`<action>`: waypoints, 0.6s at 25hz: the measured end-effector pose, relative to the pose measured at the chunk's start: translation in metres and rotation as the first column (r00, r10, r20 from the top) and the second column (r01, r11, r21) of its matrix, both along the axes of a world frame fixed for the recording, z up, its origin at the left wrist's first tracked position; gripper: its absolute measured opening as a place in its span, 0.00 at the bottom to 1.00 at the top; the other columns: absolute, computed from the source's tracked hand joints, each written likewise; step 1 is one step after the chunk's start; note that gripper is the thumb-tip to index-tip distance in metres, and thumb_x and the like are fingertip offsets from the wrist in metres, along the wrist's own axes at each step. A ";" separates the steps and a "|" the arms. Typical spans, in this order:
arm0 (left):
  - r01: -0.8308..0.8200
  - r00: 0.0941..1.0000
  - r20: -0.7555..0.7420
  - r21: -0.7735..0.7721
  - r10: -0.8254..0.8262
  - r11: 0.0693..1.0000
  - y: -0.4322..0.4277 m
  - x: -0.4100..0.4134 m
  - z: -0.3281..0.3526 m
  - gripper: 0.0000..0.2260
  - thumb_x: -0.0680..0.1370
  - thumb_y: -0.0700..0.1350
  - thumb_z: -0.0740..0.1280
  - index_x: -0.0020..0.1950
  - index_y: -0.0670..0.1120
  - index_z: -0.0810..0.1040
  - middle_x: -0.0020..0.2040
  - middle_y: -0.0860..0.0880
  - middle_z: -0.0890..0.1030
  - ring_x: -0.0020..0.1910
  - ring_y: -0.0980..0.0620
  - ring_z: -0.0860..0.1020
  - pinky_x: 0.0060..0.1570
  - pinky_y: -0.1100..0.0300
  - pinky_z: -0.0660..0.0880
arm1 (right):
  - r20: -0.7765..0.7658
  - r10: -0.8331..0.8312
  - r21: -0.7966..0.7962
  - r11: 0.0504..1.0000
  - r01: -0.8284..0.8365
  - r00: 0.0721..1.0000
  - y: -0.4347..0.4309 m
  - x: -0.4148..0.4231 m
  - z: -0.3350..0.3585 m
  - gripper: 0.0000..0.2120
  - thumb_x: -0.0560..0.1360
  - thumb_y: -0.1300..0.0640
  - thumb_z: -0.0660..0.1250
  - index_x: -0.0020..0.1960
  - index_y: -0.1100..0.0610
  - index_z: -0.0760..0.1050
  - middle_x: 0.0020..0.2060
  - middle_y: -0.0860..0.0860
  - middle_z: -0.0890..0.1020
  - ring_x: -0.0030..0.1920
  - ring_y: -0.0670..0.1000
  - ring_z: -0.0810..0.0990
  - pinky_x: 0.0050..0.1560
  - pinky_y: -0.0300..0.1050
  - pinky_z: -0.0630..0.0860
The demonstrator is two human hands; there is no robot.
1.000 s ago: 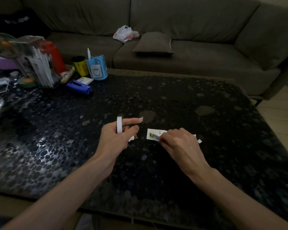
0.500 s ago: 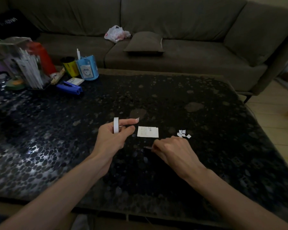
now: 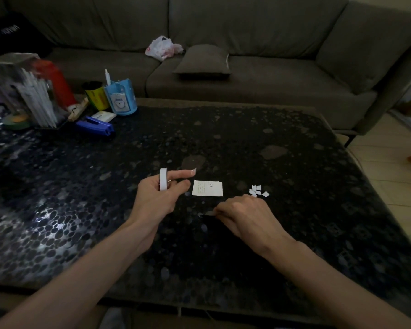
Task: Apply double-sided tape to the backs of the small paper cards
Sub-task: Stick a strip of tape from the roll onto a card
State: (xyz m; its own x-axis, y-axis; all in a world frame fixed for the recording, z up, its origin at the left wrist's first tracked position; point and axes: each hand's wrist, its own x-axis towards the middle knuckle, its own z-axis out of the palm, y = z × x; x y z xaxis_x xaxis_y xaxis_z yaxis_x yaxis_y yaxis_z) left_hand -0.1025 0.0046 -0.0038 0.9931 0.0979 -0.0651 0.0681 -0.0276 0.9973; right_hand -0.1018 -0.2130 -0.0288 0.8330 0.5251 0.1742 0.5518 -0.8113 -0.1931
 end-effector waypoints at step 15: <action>0.006 1.000 -0.007 0.033 -0.005 0.999 0.012 0.002 -0.006 0.09 0.79 0.44 0.73 0.52 0.57 0.88 0.26 0.58 0.69 0.25 0.60 0.64 0.25 0.68 0.63 | -0.171 -0.019 0.037 0.999 0.025 0.985 0.012 0.000 -0.009 0.23 0.84 0.38 0.53 0.56 0.48 0.83 0.51 0.42 0.77 0.51 0.43 0.72 0.52 0.42 0.73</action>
